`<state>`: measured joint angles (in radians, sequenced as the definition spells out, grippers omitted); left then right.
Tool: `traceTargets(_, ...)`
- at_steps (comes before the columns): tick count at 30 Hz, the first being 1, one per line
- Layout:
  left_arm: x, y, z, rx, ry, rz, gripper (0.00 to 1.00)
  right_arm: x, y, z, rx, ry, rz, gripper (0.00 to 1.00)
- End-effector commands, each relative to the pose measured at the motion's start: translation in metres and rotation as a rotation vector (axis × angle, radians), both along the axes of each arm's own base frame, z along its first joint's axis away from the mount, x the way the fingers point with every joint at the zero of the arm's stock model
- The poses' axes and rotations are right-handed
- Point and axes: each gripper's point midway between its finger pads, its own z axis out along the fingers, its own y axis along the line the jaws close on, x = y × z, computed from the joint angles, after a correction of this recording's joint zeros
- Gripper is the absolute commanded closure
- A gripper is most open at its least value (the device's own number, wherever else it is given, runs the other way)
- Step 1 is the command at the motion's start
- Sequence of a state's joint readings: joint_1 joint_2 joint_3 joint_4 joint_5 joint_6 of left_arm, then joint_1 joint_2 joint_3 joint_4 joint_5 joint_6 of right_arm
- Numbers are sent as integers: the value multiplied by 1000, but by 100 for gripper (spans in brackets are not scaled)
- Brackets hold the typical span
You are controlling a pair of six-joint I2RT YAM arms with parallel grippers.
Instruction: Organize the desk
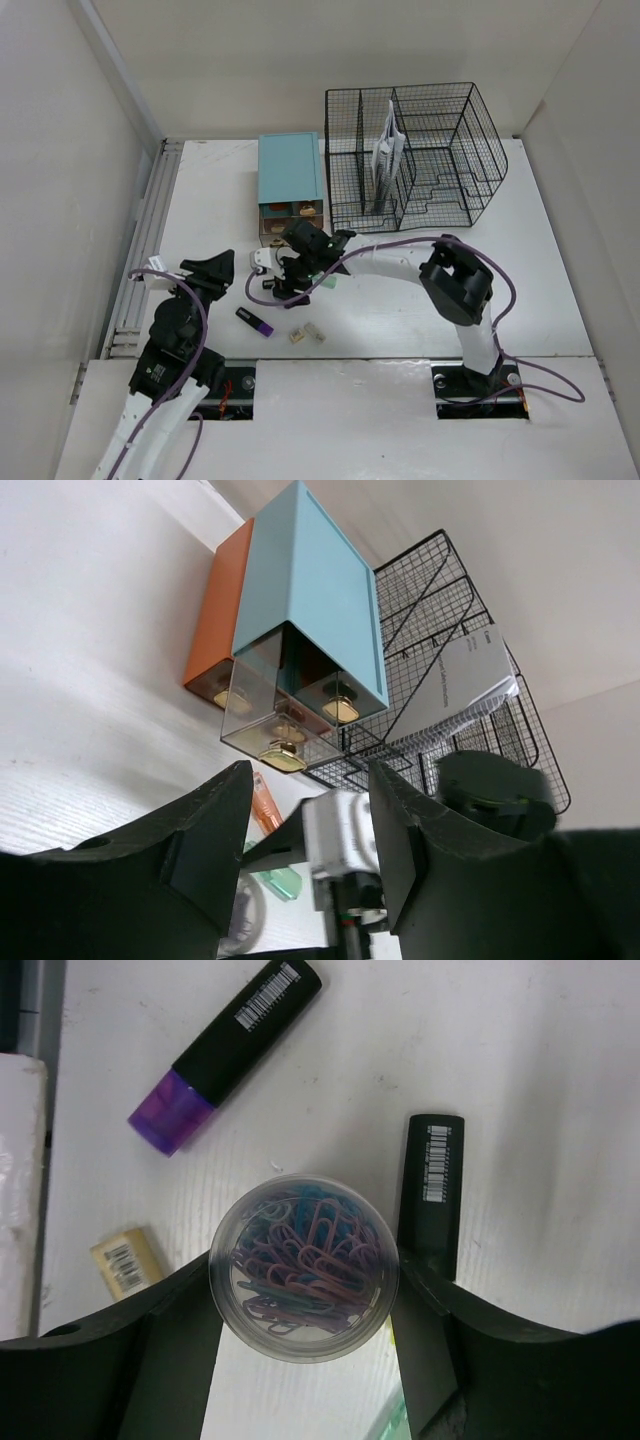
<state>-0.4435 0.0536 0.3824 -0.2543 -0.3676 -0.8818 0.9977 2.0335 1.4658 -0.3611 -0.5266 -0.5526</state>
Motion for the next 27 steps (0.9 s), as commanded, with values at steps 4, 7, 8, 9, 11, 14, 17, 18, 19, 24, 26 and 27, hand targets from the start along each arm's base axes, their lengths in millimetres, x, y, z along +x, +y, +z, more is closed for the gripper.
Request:
traceTargets(4, -5, 6, 23, -28, -56, 21, 53, -5, 12, 128, 193, -116, 12, 84)
traceTargets(7, -4, 6, 21, -24, -48, 21, 53, -2, 13, 164, 253, -161, 6, 84)
traceTargets(8, -4, 6, 21, -24, -48, 21, 53, -4, 10, 173, 256, -163, 6, 84)
traceTargets(9, -4, 6, 24, -28, -57, 21, 53, 0, 13, 190, 282, -195, 4, 84)
traceTargets(11, -2, 3, 18, -21, -41, 12, 53, 7, 14, 206, 297, -234, -11, 84)
traceTargets(14, -2, 3, 18, -21, -41, 12, 53, 25, 23, 217, 298, -288, -63, 84)
traceTargets(17, -2, 3, 18, -21, -41, 12, 53, 70, 31, 221, 301, -366, -260, 87)
traceTargets(18, -2, 3, 18, -21, -41, 12, 53, 85, 37, 234, 342, -402, -323, 88)
traceTargets(19, -3, 2, 18, -21, -41, 2, 53, 99, 36, 232, 335, -418, -377, 89)
traceTargets(24, -3, 2, 17, -12, -41, 2, 53, 145, 43, 203, 282, -466, -522, 89)
traceTargets(26, -3, 2, 17, -12, -41, 2, 53, 165, 36, 200, 278, -485, -585, 89)
traceTargets(27, -3, 2, 17, -12, -41, 2, 53, 170, 39, 199, 282, -480, -610, 89)
